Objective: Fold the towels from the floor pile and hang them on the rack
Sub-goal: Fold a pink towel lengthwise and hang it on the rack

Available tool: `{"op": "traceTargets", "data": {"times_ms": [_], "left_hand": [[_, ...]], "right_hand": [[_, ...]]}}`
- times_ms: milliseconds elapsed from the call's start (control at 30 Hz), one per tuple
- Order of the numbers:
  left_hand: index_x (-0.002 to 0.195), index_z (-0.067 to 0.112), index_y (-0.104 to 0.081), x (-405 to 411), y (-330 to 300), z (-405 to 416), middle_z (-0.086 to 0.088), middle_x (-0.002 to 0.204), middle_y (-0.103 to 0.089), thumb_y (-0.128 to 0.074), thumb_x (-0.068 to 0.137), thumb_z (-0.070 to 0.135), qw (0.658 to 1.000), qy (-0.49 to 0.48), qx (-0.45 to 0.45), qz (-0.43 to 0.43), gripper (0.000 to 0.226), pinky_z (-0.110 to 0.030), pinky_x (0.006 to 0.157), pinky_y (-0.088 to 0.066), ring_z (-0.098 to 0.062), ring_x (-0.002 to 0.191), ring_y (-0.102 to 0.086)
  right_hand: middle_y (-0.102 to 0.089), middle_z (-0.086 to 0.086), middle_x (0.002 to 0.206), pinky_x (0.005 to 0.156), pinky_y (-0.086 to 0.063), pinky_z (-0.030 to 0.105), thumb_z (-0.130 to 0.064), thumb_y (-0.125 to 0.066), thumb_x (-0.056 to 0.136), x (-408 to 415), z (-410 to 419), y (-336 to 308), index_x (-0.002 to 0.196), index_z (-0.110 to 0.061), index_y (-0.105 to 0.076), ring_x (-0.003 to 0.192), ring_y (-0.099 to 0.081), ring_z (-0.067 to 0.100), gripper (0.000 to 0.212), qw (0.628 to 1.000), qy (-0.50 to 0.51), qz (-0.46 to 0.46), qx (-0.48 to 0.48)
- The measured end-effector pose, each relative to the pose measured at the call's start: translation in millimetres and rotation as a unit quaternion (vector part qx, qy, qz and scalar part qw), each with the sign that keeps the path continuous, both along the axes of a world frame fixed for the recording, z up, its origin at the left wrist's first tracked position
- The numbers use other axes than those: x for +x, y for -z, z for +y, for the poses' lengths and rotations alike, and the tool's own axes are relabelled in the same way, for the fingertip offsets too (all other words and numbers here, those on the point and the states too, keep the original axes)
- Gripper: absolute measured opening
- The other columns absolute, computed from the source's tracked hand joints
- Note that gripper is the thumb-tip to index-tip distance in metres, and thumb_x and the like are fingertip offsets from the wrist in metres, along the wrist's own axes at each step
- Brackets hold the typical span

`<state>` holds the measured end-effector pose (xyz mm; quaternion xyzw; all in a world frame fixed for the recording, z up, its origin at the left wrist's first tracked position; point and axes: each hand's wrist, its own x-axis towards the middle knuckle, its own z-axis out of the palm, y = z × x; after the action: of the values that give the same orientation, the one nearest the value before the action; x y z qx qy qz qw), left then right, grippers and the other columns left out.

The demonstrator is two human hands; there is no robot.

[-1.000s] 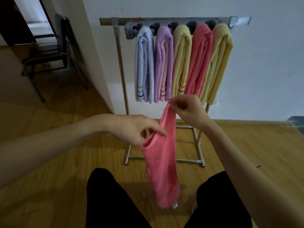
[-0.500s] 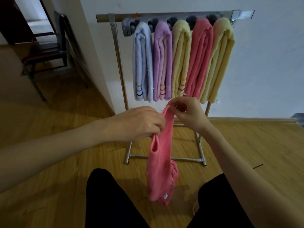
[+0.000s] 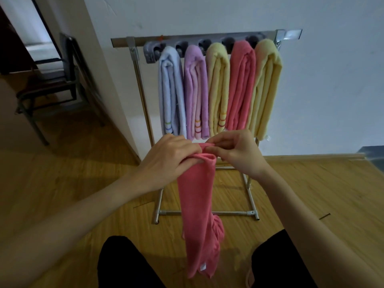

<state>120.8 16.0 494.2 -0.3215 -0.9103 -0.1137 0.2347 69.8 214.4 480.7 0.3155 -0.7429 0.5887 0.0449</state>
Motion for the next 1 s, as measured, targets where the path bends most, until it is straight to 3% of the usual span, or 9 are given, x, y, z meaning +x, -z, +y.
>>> {"op": "traceTargets", "data": {"times_ms": [167, 267, 467, 567, 700, 733, 800, 833, 1000], "left_hand": [[0.093, 0.018, -0.066, -0.5, -1.1, 7.2, 0.009, 0.081, -0.064, -0.05, 0.093, 0.043, 0.997, -0.03, 0.055, 0.051, 0.03, -0.016, 0.074, -0.028, -0.004, 0.075, -0.052], [0.089, 0.019, -0.064, -2.0, -0.6, 9.0, 0.019, 0.077, -0.048, -0.055, 0.092, 0.038, 0.994, -0.044, 0.086, 0.061, 0.021, -0.011, 0.075, -0.028, 0.005, 0.072, -0.039], [0.086, 0.02, -0.063, -4.7, -1.4, 13.6, 0.016, 0.073, -0.051, -0.054, 0.092, 0.038, 0.993, -0.069, 0.081, 0.047, 0.022, -0.012, 0.074, -0.027, 0.0, 0.068, -0.045], [0.086, 0.019, -0.062, -6.0, -1.4, 15.8, 0.015, 0.072, -0.051, -0.054, 0.092, 0.037, 0.993, -0.077, 0.081, 0.048, 0.021, -0.02, 0.075, -0.031, -0.003, 0.067, -0.047], [0.085, 0.02, -0.062, -10.7, -3.6, 17.4, 0.018, 0.069, -0.045, -0.057, 0.091, 0.036, 0.99, -0.086, 0.097, 0.049, 0.017, -0.022, 0.075, -0.03, 0.001, 0.063, -0.04], [0.084, 0.02, -0.061, -12.7, -4.5, 17.5, 0.018, 0.069, -0.045, -0.058, 0.091, 0.035, 0.99, -0.087, 0.098, 0.051, 0.016, -0.022, 0.075, -0.03, 0.002, 0.062, -0.038], [0.085, 0.022, -0.062, -16.4, -7.9, 17.9, 0.018, 0.068, -0.045, -0.059, 0.091, 0.035, 0.99, -0.085, 0.097, 0.059, 0.015, -0.023, 0.073, -0.032, 0.002, 0.062, -0.039], [0.086, 0.022, -0.062, -18.1, -10.3, 17.5, 0.017, 0.068, -0.046, -0.059, 0.091, 0.037, 0.99, -0.082, 0.096, 0.062, 0.016, -0.025, 0.073, -0.035, 0.0, 0.062, -0.041], [0.092, 0.017, -0.065, -20.2, -16.7, 9.8, 0.015, 0.079, -0.054, -0.058, 0.088, 0.042, 0.99, -0.051, 0.114, 0.06, 0.027, -0.021, 0.08, -0.034, -0.003, 0.074, -0.05]], "right_hand": [[-0.074, 0.014, 0.085, 0.071, -0.059, 0.029, -0.006, -0.073, 0.079, 1.9, 0.3, -5.0, 0.094, 0.0, -0.072, 0.078, -0.073, 0.026, 0.016, 0.999, -0.023, -0.016, -0.03], [-0.074, 0.016, 0.084, 0.068, -0.058, 0.027, -0.004, -0.073, 0.079, 1.0, 1.6, -7.1, 0.096, 0.004, -0.071, 0.073, -0.072, 0.029, 0.019, 0.998, -0.031, -0.033, -0.047], [-0.073, 0.016, 0.082, 0.06, -0.049, 0.015, 0.0, -0.067, 0.083, 2.5, 4.2, -10.0, 0.102, 0.008, -0.069, 0.063, -0.065, 0.01, 0.02, 0.995, -0.046, -0.068, -0.063], [-0.071, 0.013, 0.076, 0.057, -0.044, 0.014, 0.0, -0.064, 0.086, 2.8, 7.7, -10.5, 0.103, 0.004, -0.07, 0.062, -0.061, 0.01, 0.018, 0.994, -0.045, -0.072, -0.062], [-0.073, 0.012, 0.089, 0.068, -0.053, 0.025, -0.003, -0.067, 0.083, 5.0, 9.9, -11.1, 0.108, 0.0, -0.069, 0.079, -0.068, 0.016, 0.024, 0.993, -0.05, -0.086, -0.071], [-0.073, 0.012, 0.095, 0.077, -0.057, 0.035, -0.002, -0.069, 0.082, 5.1, 9.2, -10.7, 0.109, 0.0, -0.068, 0.087, -0.07, 0.021, 0.027, 0.993, -0.047, -0.086, -0.073], [-0.073, 0.01, 0.1, 0.087, -0.05, 0.06, -0.004, -0.072, 0.081, 3.6, 7.4, -10.7, 0.109, -0.003, -0.069, 0.096, -0.069, 0.03, 0.029, 0.996, -0.026, -0.063, -0.063], [-0.073, 0.009, 0.101, 0.088, -0.048, 0.063, -0.005, -0.072, 0.081, 2.1, 6.7, -11.2, 0.108, -0.004, -0.069, 0.098, -0.069, 0.029, 0.027, 0.997, -0.014, -0.049, -0.059], [-0.072, 0.014, 0.101, 0.087, -0.056, 0.036, 0.001, -0.064, 0.086, -2.2, -0.7, -17.6, 0.11, 0.002, -0.065, 0.096, -0.07, 0.022, 0.024, 0.994, -0.008, -0.056, -0.095]]}}
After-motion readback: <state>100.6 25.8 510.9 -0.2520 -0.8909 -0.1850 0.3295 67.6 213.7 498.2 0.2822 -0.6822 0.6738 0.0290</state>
